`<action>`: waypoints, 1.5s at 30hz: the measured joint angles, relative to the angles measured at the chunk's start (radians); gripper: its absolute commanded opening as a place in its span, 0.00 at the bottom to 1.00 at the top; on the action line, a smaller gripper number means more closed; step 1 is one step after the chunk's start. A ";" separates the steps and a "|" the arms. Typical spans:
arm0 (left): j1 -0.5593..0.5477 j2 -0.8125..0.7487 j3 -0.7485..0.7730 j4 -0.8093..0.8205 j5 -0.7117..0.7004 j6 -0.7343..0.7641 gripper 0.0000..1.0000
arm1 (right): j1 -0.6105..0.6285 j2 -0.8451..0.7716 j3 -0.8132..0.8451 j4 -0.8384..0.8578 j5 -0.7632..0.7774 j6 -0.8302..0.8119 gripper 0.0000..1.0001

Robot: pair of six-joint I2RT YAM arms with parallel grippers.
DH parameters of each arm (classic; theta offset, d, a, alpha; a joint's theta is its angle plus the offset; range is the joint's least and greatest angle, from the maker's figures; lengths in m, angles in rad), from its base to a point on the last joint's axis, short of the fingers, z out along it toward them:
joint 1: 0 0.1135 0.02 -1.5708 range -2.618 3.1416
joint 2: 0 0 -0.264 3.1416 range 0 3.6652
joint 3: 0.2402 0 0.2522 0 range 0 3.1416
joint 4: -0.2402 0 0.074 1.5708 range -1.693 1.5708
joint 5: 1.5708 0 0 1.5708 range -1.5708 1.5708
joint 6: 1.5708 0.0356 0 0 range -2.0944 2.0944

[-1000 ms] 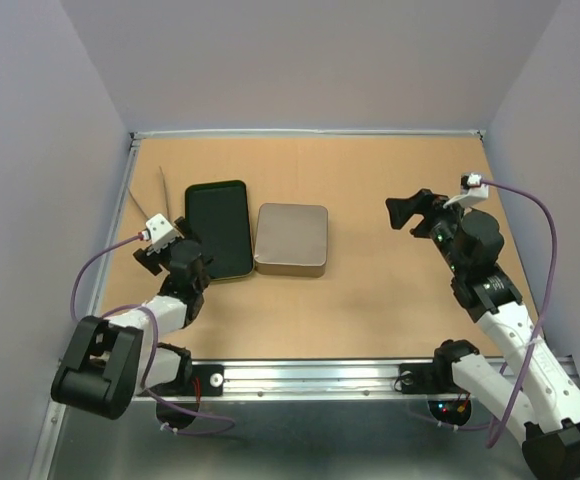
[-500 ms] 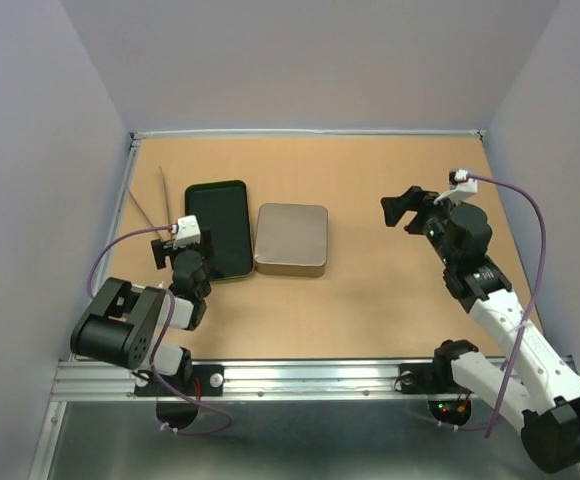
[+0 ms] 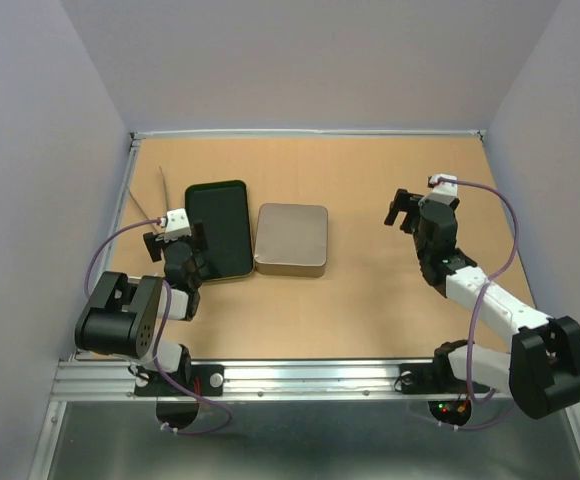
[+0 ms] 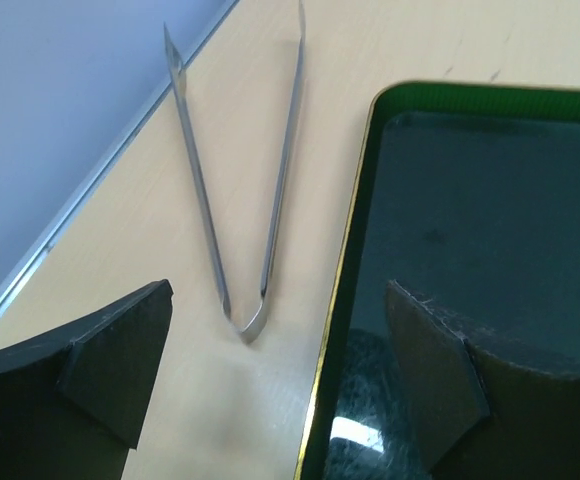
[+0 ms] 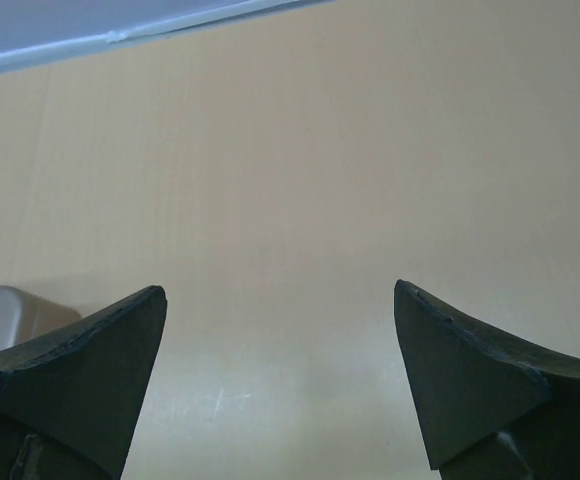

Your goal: Pack the cookies

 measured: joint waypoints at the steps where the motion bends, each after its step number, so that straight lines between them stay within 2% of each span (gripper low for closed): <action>1: 0.002 0.003 0.004 0.004 0.005 -0.001 0.99 | 0.000 0.017 -0.016 0.046 0.018 -0.022 1.00; 6: 0.008 0.005 0.008 0.007 0.029 -0.020 0.99 | -0.024 0.132 -0.105 0.239 0.058 -0.134 1.00; 12: 0.010 0.005 0.010 0.005 0.037 -0.027 0.99 | -0.181 0.249 -0.287 0.497 0.014 -0.143 1.00; 18: 0.010 0.005 0.010 0.005 0.040 -0.031 0.99 | -0.203 0.433 -0.358 0.786 -0.055 -0.150 0.99; 22: 0.010 0.005 0.010 0.005 0.042 -0.031 0.99 | -0.204 0.471 -0.389 0.891 -0.109 -0.160 0.99; 29: 0.010 0.005 0.010 0.005 0.043 -0.031 0.99 | -0.204 0.478 -0.389 0.970 -0.143 -0.163 1.00; 45: 0.010 0.005 0.010 0.005 0.044 -0.031 0.99 | -0.204 0.478 -0.389 0.985 -0.145 -0.167 1.00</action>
